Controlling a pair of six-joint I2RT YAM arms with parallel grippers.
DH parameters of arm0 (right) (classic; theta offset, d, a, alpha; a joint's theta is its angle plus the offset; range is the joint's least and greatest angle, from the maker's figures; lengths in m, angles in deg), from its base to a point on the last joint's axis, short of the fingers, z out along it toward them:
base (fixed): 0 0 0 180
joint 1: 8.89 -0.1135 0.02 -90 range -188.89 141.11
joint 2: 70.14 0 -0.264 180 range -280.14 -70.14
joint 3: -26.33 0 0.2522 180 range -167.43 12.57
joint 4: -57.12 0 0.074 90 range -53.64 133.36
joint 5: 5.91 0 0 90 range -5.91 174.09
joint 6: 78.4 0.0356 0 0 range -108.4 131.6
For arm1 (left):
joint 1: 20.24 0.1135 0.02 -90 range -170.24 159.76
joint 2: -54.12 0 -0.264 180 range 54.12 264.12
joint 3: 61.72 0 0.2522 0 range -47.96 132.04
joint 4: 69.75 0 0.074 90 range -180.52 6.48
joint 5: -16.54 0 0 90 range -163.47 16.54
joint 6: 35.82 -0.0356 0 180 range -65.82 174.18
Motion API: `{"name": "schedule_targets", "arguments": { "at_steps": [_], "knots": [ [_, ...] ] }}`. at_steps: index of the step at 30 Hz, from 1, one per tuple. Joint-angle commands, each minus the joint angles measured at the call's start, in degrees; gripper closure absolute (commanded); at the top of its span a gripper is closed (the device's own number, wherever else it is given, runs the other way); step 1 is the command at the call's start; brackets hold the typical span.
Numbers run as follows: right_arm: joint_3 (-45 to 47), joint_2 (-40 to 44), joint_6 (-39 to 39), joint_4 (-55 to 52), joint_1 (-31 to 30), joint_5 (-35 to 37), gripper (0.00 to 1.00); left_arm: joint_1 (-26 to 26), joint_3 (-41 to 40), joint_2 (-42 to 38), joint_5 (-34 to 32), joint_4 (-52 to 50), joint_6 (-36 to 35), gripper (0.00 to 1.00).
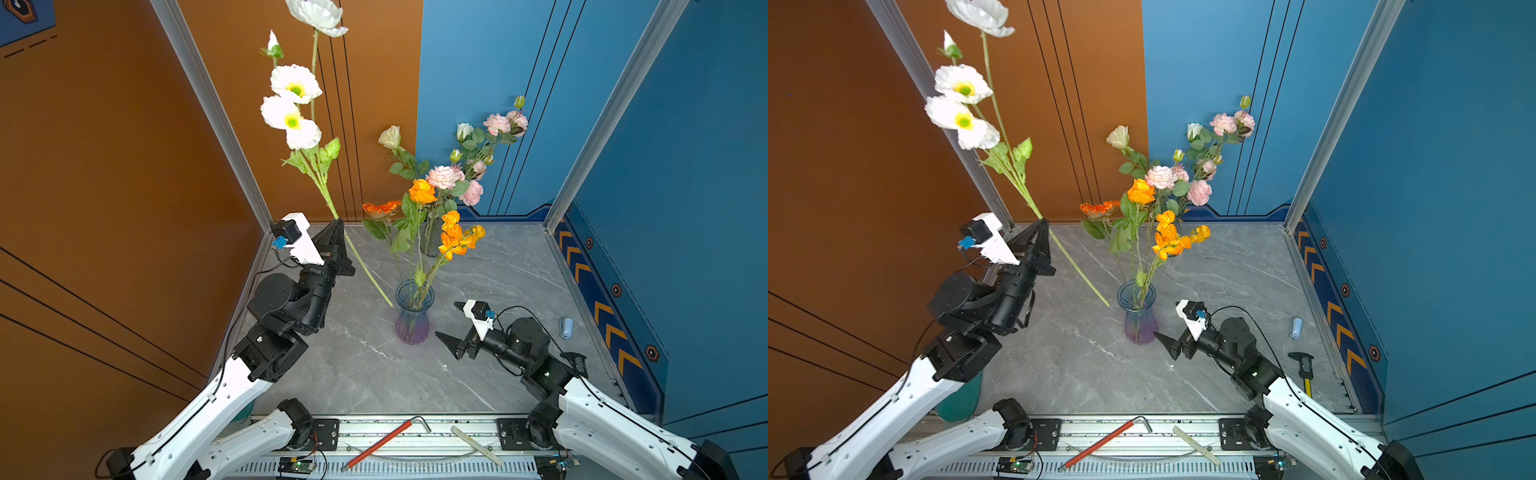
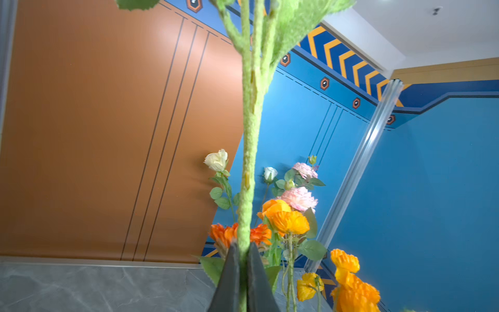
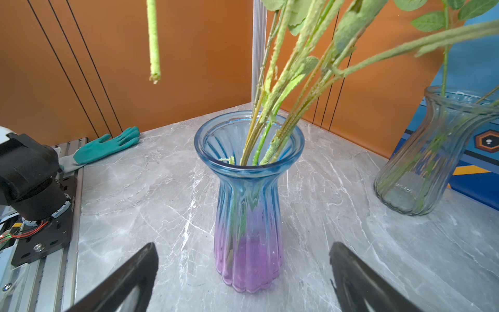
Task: Arrange flowers in a vase
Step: Place the flower in the vase.
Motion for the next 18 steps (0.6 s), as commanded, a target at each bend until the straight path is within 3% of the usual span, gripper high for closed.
{"name": "schedule_targets", "arguments": {
  "at_steps": [1,18],
  "knots": [
    [-2.25,0.30,-0.34,-0.08,-1.31,-2.31,0.00,-2.47,-0.22,3.22,4.98,10.74,-3.95,1.00],
    [-1.63,3.15,-0.85,0.69,-4.19,-3.62,0.00,-5.03,-4.71,13.79,15.89,20.74,-11.06,1.00]
  ]
}}
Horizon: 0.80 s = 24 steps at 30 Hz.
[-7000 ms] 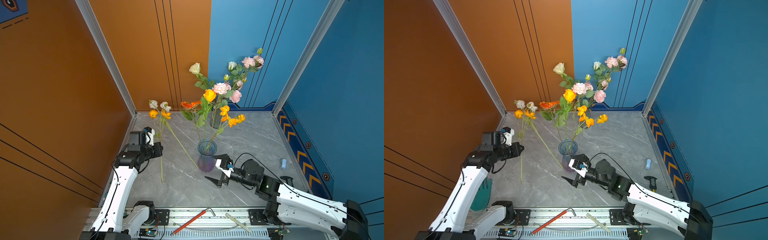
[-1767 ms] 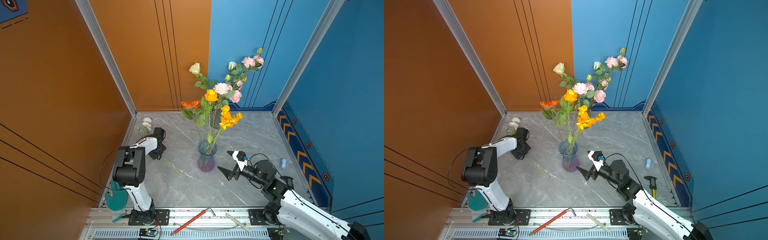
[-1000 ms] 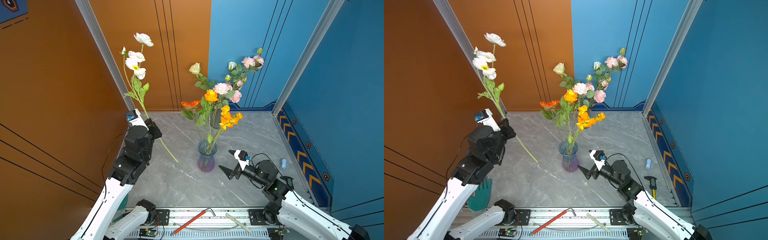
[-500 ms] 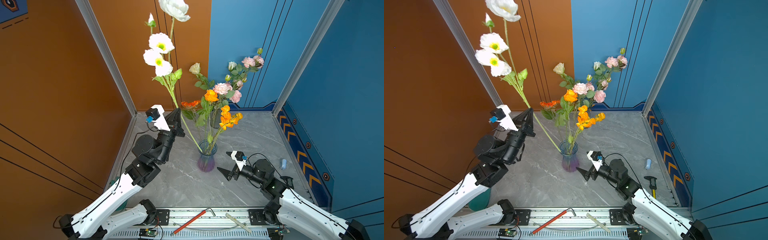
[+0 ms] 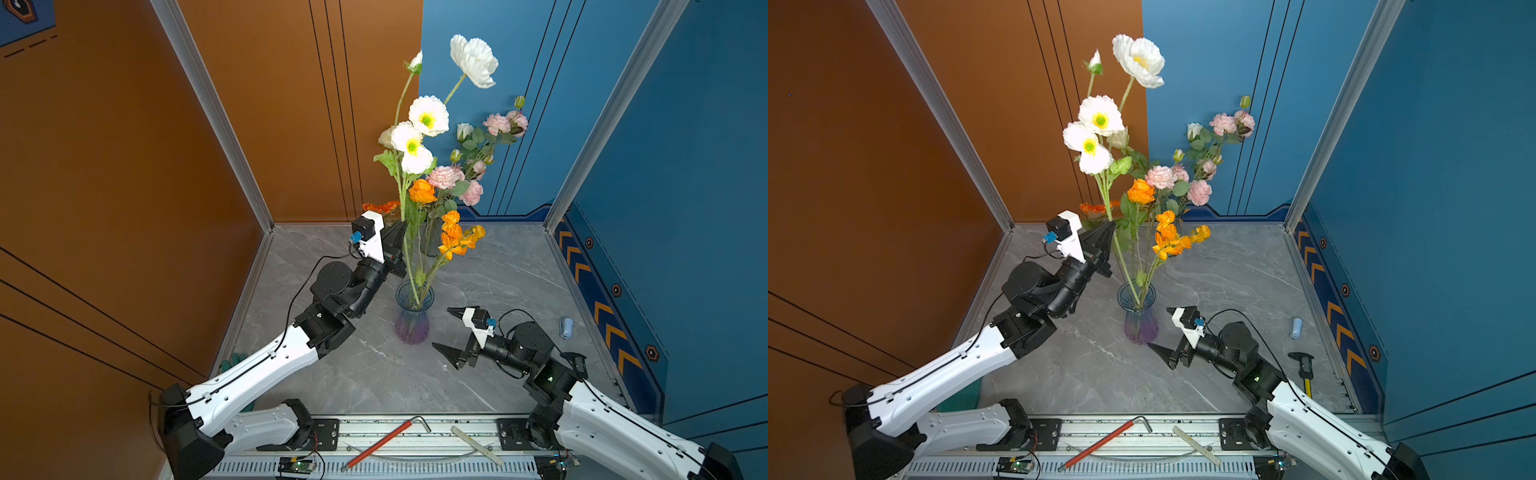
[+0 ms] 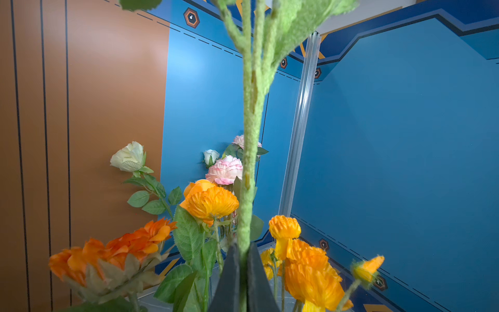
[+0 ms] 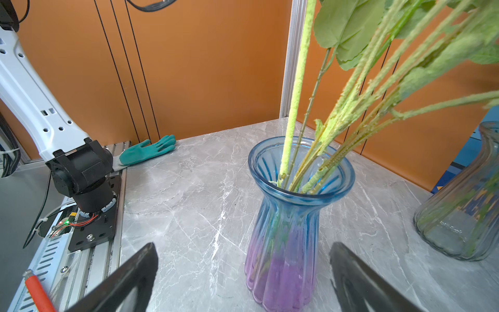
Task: Arrange flowers in a vase
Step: Place the flower in the vase.
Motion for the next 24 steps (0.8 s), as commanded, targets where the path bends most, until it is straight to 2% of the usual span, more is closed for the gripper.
{"name": "schedule_targets", "arguments": {
  "at_steps": [1,12,24],
  "knots": [
    [-1.11,0.18,-0.77,0.64,-0.21,-0.34,0.00,-0.30,-4.07,-0.43,4.36,5.82,-1.86,1.00],
    [-1.28,-1.33,-1.04,0.78,-0.25,-0.03,0.00,-1.19,-17.92,-1.97,3.39,17.97,-3.55,1.00],
    [-1.29,-1.94,-1.26,0.73,-0.23,0.68,0.00,-3.71,-26.20,-1.70,4.07,20.75,0.00,0.92]
  ]
}}
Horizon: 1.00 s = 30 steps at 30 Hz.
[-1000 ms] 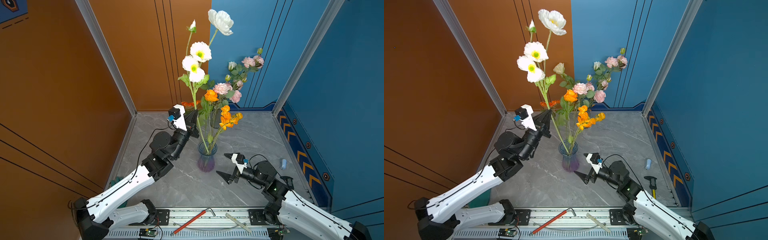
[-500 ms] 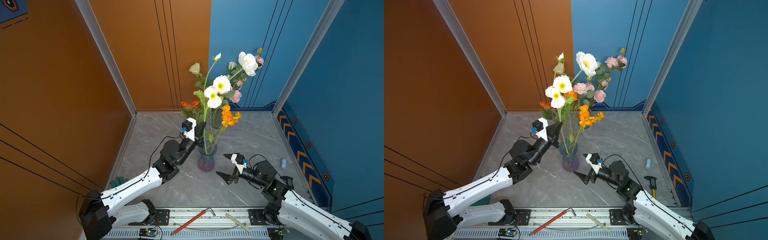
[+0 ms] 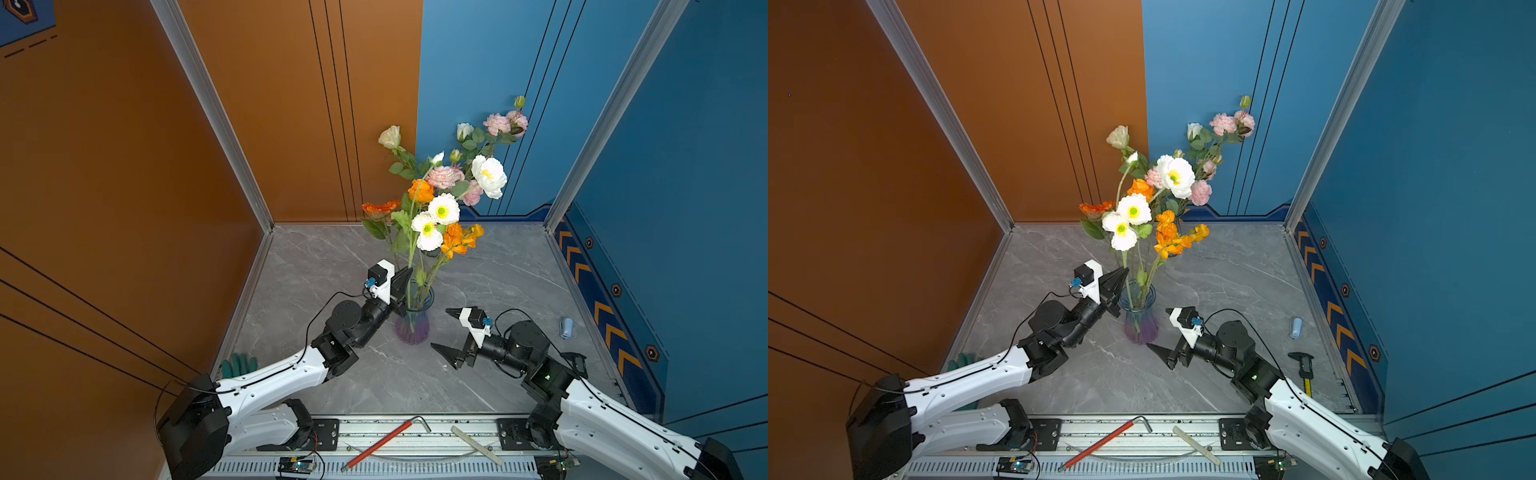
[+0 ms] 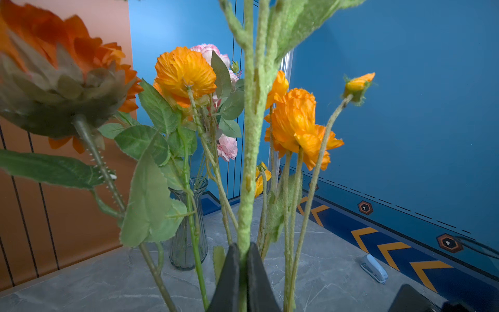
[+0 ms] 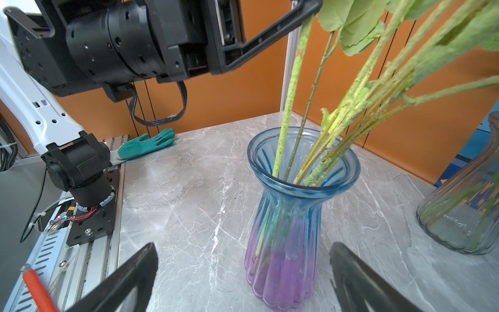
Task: Arrange flowers in a vase
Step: Place the flower in the vase, then pick up the vase from the center of the table.
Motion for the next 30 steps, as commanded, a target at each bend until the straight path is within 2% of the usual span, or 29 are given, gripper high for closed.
{"name": "schedule_targets", "arguments": {
  "at_steps": [1,10,16,18,20,22,24,25,30],
  "knots": [
    [-1.29,-0.15,-0.90,0.74,-0.22,0.73,0.00,-1.74,-1.71,-1.30,0.63,2.81,0.84,0.91],
    [-1.28,-0.41,-0.86,0.73,-0.23,0.92,0.00,-3.19,-6.33,-3.31,-4.57,2.73,1.18,0.76],
    [-1.29,-0.51,-1.15,0.65,-0.21,1.31,0.00,-3.74,-9.21,-7.34,-6.73,2.40,0.26,0.66],
    [-1.30,-0.54,-1.21,0.47,-0.21,1.70,0.00,-3.85,-10.15,-9.84,-8.02,1.24,-0.15,0.59],
    [-1.22,-0.58,-1.26,0.38,-0.21,2.20,0.00,-3.84,-10.05,-12.96,-8.76,-3.14,-0.92,0.49],
    [-1.35,-0.92,-1.26,0.46,-0.26,2.95,0.00,-3.75,-9.64,-16.96,-7.11,-10.45,-4.16,0.31],
    [-1.37,-1.58,-1.26,0.51,-0.22,3.35,0.00,-3.13,-9.12,-21.65,-3.55,-20.07,-8.91,0.07],
    [-1.37,-1.85,-1.26,0.61,-0.20,3.66,0.00,-2.66,-8.61,-23.33,-3.26,-23.61,-10.00,0.01],
    [-0.03,-3.25,-0.86,3.52,-0.21,7.07,0.00,4.58,-3.17,-27.35,1.49,-41.41,-18.65,0.02]
  ]
}}
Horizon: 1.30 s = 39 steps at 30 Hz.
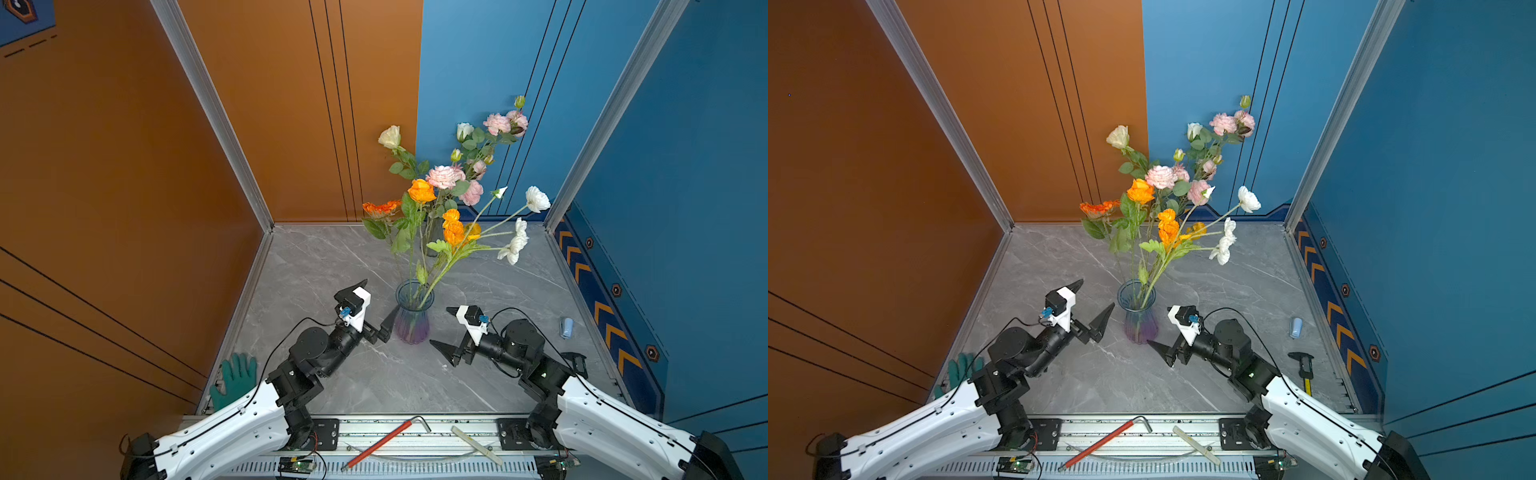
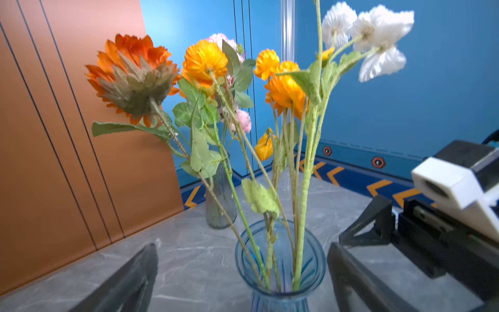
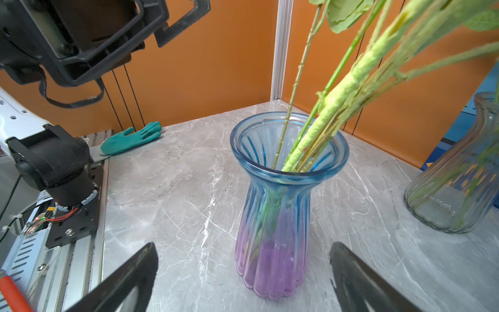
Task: Arrange flowers in a vase
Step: Pick up the vase from the center of the table.
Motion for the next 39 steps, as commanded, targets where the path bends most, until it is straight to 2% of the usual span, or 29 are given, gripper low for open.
{"name": "schedule_targets", "arguments": {
  "at_steps": [1,4,6,7,9,11,13,17,24,30,35,39],
  "knots": [
    [0.18,-1.05,-0.80,3.77,-0.21,3.41,0.00,3.91,4.73,0.08,2.35,-13.75,-7.92,0.02],
    [0.64,-3.05,-0.82,5.93,-0.27,3.93,0.00,10.54,8.14,2.70,14.42,-11.02,-6.03,0.02],
    [0.74,-4.80,-0.88,7.38,-0.30,3.88,0.00,16.60,11.28,5.56,27.86,-11.70,-4.69,0.02],
    [0.74,-5.61,-0.96,8.00,-0.30,3.86,0.00,19.50,13.80,7.11,34.78,-15.31,-5.48,0.02],
    [0.81,-7.08,-0.68,9.90,-0.32,3.62,0.00,23.31,16.18,8.74,40.19,-22.17,-7.45,0.02],
    [0.68,-8.41,0.68,12.39,-0.30,4.09,0.00,26.87,14.20,8.15,44.92,-23.47,-9.65,0.02],
    [0.28,-9.42,1.92,14.29,-0.51,4.19,0.00,28.22,14.12,5.97,43.29,-26.02,-11.31,0.02],
    [-2.76,-12.21,2.26,13.35,-1.66,5.51,0.00,28.58,11.67,2.05,39.37,-24.85,-13.02,0.02],
    [-7.11,-19.88,0.34,15.45,-3.02,7.05,0.00,28.67,11.26,3.69,38.44,-24.13,-12.82,0.02],
    [-8.11,-27.94,0.89,23.45,-2.07,8.74,0.00,28.77,10.89,3.56,37.98,-23.89,-13.01,0.02],
    [-10.10,-34.63,3.13,30.07,-0.94,4.76,0.00,28.95,10.97,3.95,37.98,-23.82,-13.15,0.02],
    [-10.71,-40.44,5.26,39.33,-0.84,4.17,0.00,29.08,10.80,3.92,37.84,-23.82,-13.15,0.02]
  ]
}}
